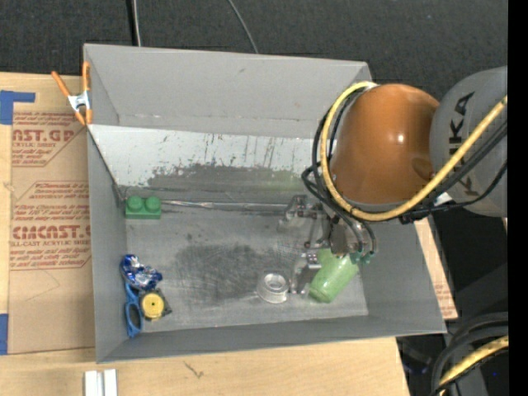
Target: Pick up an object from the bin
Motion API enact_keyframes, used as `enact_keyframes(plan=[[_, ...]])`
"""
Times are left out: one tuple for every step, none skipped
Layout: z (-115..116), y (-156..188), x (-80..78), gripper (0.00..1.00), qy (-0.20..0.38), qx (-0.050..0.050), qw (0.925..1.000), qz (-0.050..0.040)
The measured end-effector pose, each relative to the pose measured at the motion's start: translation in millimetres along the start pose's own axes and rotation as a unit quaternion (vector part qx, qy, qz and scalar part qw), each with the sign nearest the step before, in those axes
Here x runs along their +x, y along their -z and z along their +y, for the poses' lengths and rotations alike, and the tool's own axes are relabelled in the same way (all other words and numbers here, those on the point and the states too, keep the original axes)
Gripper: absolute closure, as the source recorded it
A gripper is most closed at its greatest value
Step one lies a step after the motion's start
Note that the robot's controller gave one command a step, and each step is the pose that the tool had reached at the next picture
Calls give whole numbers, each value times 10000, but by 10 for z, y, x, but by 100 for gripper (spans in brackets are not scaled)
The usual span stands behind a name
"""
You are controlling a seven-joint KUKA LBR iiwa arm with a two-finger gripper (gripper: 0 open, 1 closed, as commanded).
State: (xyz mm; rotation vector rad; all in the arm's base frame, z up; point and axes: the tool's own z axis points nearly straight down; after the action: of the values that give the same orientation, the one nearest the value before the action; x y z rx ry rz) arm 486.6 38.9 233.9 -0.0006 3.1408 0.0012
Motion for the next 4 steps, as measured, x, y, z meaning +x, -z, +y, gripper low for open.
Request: enact_keyframes(plan=[[33,-1627,-528,0,-739,-5,9973,-26],[-378,-1331,-889,0,-1252,6,9921,-24],[-158,-1350,-569,0,-1826,4,9832,14],[199,-1582,-258,0,-3017,-8,9533,-109]])
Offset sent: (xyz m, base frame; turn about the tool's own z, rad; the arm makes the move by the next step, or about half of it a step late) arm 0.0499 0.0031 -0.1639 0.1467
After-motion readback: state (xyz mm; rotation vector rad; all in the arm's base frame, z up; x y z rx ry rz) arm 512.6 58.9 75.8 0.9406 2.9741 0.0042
